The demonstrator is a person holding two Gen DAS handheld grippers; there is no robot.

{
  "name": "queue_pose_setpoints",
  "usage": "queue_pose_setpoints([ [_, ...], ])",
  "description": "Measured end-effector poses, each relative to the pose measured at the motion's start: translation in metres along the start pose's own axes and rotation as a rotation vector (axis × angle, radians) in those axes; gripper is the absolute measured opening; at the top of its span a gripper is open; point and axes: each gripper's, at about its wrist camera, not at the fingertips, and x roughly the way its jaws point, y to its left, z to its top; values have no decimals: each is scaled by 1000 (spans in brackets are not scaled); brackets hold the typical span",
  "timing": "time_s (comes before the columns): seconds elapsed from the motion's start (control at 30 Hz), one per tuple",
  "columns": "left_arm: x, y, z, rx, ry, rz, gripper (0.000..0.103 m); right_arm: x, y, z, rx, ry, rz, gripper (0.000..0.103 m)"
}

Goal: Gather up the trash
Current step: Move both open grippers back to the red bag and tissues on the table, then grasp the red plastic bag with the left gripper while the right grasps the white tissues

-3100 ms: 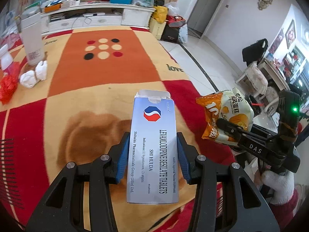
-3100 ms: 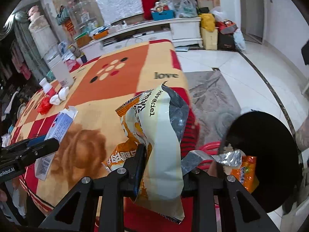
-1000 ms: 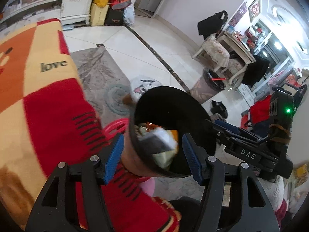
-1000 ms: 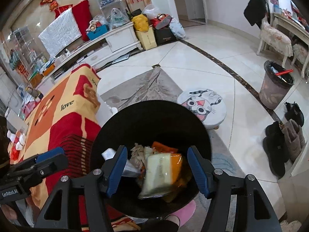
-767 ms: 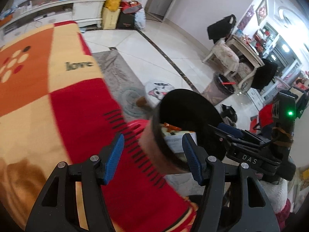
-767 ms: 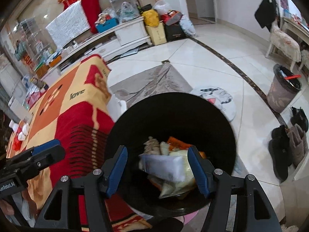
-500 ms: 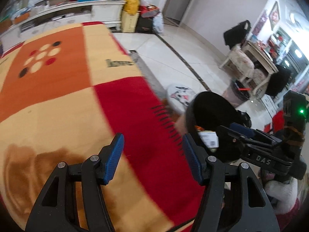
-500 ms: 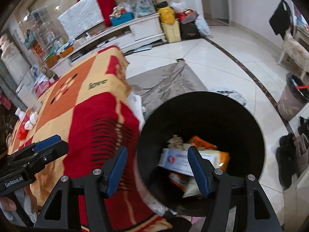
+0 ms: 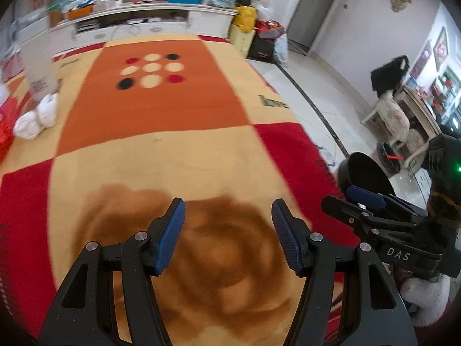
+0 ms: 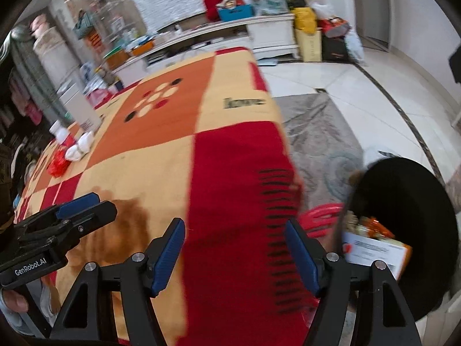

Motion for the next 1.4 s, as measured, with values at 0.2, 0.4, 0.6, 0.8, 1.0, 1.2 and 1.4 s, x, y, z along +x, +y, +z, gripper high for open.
queue_pose_setpoints([
  [0.2, -20, 57, -7, -88, -8, 42, 61, 27, 45, 8, -46, 45, 58, 73],
  [0.4, -46, 123, -13, -185, -39, 106, 61, 52, 97, 16, -128, 80, 106, 74],
  [0.6, -68, 194, -10, -277, -72, 198, 61, 73, 141, 23, -193, 101, 145, 75],
  [0.8, -78, 251, -1, -335, -88, 285, 61, 95, 177, 35, -222, 115, 181, 79],
  [1.0, -79, 279, 12, -343, -107, 301, 61, 112, 208, 51, -259, 120, 191, 85],
  [1.2, -75, 293, 32, -322, -122, 263, 62, 123, 228, 66, -261, 121, 215, 86],
  [1.4, -63, 310, 52, -323, -138, 237, 66, 139, 250, 78, -279, 121, 239, 85],
])
